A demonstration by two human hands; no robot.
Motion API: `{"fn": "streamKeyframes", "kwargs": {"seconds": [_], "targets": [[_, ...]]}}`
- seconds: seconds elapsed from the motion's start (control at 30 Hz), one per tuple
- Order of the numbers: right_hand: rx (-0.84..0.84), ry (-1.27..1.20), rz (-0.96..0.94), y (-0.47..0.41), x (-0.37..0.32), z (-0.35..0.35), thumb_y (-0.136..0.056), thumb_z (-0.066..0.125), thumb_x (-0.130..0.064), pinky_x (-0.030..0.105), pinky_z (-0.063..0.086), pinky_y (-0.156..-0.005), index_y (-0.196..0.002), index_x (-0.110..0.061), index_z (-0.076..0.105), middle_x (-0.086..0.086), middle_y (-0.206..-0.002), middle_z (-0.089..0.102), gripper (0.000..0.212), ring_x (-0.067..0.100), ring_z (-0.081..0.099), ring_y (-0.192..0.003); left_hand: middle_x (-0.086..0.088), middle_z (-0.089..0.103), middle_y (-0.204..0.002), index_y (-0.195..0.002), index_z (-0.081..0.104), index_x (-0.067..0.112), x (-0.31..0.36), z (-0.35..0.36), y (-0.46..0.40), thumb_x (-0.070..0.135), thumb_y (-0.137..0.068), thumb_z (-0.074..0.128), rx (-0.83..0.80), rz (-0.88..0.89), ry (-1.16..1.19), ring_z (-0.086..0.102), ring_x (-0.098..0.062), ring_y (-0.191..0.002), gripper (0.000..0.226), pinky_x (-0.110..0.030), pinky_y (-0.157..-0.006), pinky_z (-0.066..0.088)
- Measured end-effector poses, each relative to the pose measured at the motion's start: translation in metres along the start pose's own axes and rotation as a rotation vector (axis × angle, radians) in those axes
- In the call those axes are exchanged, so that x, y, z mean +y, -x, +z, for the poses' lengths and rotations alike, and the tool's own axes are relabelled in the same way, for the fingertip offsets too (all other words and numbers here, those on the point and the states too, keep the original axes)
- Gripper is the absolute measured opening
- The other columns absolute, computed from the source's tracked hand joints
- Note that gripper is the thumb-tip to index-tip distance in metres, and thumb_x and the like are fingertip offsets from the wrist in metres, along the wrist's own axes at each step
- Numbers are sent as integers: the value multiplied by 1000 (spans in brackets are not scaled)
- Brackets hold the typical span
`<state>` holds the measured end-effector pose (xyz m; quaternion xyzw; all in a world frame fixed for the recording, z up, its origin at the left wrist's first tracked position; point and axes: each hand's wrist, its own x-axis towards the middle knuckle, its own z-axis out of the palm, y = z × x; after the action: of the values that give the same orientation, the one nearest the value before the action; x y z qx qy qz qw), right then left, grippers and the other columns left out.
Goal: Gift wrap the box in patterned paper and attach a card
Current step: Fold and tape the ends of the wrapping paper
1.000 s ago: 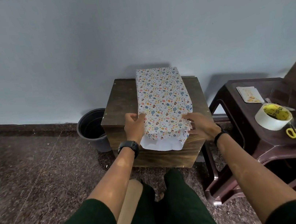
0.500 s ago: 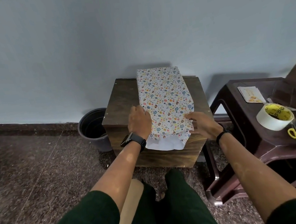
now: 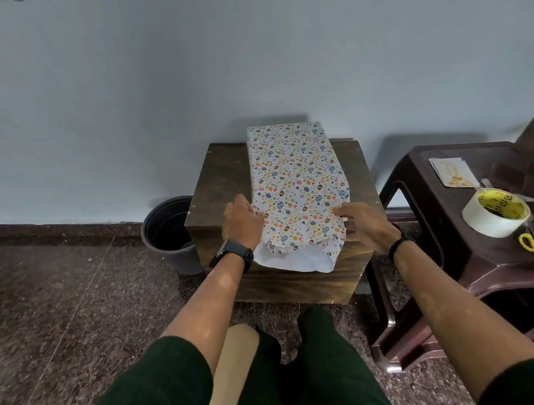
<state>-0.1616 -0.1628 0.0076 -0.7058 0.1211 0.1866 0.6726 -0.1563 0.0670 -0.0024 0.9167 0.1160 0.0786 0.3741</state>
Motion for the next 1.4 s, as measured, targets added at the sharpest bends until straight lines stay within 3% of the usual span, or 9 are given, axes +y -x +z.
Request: {"fn": "streamKeyframes", "kwargs": {"seconds": [0.23,0.43,0.57,0.67,0.83,0.97,1.07,1.23,1.4], "targets": [[29,-33,-14,0,3,-2,-97,45,-15,51,35,-106,-109,-12,55,5,-113,61,16,25,54,-107,-7,58,-95,-89,52,12,2,7,15,23,-93,51,8,-186,314,63,-27,-82,11,-39,-73,56],[-4,-68,-32,4,3,-3,-98,46,-24,56,29,-109,-126,-15,49,1,-140,45,29,22,43,-126,-14,63,-100,-95,56,11,10,9,26,29,-94,51,-15,-285,519,54,-12,-61,19,-13,-37,39],[-62,-73,-31,8,4,-4,-95,49,-41,59,23,-111,-141,-25,38,-2,-155,25,50,27,21,-142,-7,50,-121,-123,41,13,11,12,33,34,-91,56,-155,-194,464,54,-16,-95,41,-24,-75,43],[-61,-115,-29,11,6,-5,-96,45,-43,59,23,-111,-142,-29,35,-1,-156,20,49,33,20,-142,-5,27,-138,-138,28,15,7,14,41,42,-85,65,-246,-19,372,33,-20,-128,71,-31,-101,34],[-54,-165,-86,15,13,-7,-95,47,-44,60,26,-109,-139,-31,35,0,-155,24,47,35,29,-138,-2,12,-146,-150,2,22,-19,22,59,52,-59,84,-334,254,77,17,-22,-138,125,-39,-115,25],[21,-51,-199,23,18,2,-76,72,-49,61,29,-107,-148,-40,2,2,-157,19,101,31,34,-136,-7,23,-150,-149,14,11,-25,28,64,22,-79,75,-173,292,167,28,-19,-138,94,-20,-111,23],[41,300,-397,30,24,11,-65,80,-47,44,27,-114,-147,-41,-3,-3,-158,13,117,18,29,-140,-8,28,-152,-149,17,9,-21,33,64,10,-86,64,-95,250,208,29,-20,-139,78,-20,-110,21],[219,563,-659,31,31,21,-76,73,-3,33,47,-96,-150,-31,4,-2,-152,30,105,18,46,-127,-6,34,-151,-150,15,12,-18,37,68,9,-86,66,-81,104,337,34,-18,-138,82,-30,-114,27],[376,542,-719,29,31,34,-83,65,-1,30,48,-92,-142,-20,31,3,-136,52,70,21,56,-115,-2,45,-144,-147,25,17,-19,38,66,18,-86,68,-64,87,381,44,-18,-131,75,-29,-108,35]]}}
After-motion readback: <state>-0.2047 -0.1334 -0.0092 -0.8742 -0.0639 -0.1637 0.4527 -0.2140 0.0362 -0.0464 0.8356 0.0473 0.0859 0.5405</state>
